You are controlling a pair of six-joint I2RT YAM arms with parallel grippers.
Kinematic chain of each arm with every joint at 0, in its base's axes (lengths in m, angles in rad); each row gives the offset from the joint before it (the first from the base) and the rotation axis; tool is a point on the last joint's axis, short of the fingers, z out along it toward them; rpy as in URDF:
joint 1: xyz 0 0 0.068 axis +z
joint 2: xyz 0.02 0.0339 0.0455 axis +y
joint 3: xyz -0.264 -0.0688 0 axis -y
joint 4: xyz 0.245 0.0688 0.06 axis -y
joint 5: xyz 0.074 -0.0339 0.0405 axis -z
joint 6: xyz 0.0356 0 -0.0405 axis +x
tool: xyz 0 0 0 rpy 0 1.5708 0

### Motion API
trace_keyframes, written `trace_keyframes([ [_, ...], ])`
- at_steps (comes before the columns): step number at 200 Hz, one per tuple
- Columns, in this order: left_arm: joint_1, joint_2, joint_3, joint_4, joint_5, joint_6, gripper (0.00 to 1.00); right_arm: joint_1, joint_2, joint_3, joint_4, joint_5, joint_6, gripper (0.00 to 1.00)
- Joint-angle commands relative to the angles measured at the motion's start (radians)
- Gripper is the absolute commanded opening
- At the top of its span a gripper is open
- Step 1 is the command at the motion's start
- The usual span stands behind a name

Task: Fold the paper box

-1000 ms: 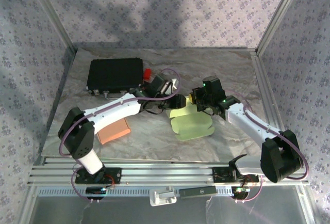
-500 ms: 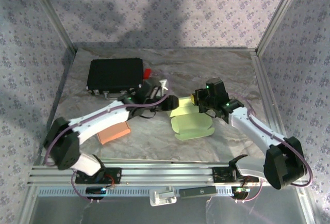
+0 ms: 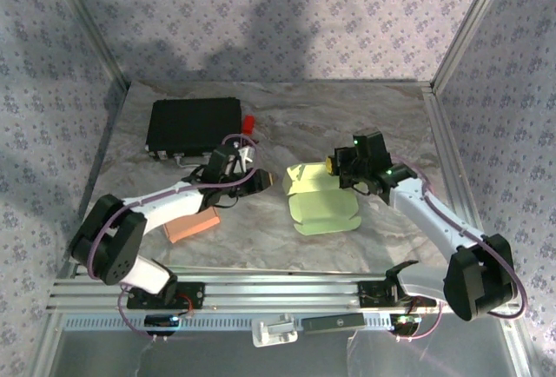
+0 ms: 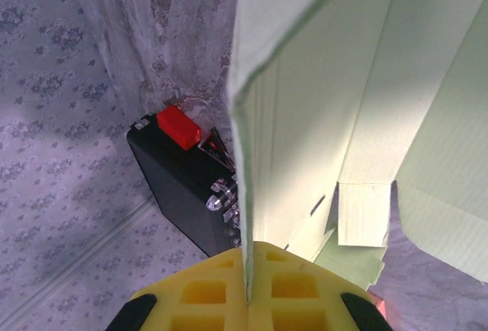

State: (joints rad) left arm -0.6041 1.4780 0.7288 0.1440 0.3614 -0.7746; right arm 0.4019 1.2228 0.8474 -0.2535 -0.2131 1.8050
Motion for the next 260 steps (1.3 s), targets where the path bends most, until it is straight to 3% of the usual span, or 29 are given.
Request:
trace_keyframes([
  [1, 0.001, 0.020, 0.041, 0.038, 0.036, 0.083, 0.32, 0.020, 0.017, -0.027, 0.064, 0.043, -0.091, 0.00],
  [73, 0.001, -0.009, -0.034, 0.003, -0.035, 0.167, 0.32, 0.074, 0.170, -0.047, 0.294, 0.024, -0.212, 0.00],
  [115, -0.029, -0.007, -0.042, -0.008, -0.028, 0.238, 0.32, 0.052, 0.160, -0.092, 0.326, 0.006, -0.319, 0.00],
  [179, -0.092, 0.039, -0.035, 0.036, -0.082, 0.251, 0.32, 0.022, 0.183, -0.203, 0.603, -0.088, -0.394, 0.00],
  [228, -0.089, -0.098, -0.069, -0.049, -0.214, 0.262, 0.36, 0.036, 0.223, -0.160, 0.798, -0.122, -0.410, 0.00],
  [260, -0.030, -0.173, -0.100, -0.086, -0.189, 0.295, 0.39, 0.040, 0.325, -0.173, 1.044, -0.159, -0.411, 0.00],
])
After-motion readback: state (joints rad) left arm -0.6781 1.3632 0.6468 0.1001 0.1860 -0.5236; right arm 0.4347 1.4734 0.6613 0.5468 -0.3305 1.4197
